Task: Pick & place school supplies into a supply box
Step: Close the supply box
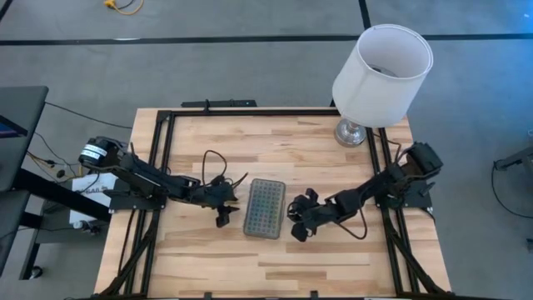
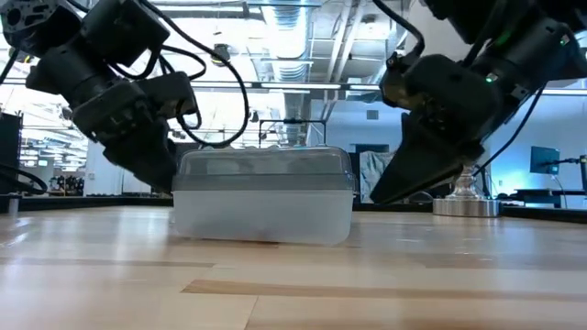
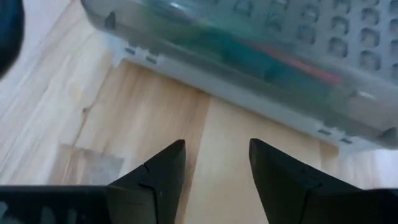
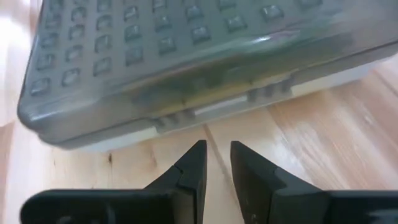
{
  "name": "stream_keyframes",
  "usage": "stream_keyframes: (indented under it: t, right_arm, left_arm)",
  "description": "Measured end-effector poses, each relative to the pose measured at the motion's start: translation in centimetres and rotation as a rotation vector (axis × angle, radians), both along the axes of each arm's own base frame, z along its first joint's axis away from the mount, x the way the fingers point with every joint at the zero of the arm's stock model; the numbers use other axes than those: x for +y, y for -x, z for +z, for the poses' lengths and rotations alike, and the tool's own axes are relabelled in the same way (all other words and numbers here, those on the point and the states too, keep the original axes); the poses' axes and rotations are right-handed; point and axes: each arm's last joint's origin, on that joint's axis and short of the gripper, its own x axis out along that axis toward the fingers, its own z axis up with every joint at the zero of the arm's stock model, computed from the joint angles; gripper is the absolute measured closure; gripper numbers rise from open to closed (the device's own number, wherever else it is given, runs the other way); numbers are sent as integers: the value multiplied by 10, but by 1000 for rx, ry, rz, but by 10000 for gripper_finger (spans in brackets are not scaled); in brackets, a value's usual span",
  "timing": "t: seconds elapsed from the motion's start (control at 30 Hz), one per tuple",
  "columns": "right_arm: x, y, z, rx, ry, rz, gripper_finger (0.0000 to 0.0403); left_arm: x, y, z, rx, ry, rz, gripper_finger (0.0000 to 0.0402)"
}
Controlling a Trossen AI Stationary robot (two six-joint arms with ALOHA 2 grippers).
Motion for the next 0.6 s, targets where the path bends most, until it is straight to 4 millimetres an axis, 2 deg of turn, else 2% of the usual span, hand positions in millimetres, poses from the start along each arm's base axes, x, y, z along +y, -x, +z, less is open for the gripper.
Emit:
stream_keyframes:
  t: [0.6]
  right_arm:
    - [-24,-11,0,-18,54,-56,337]
  left_arm:
    - [-5,-7,9,-113,71,-22,228]
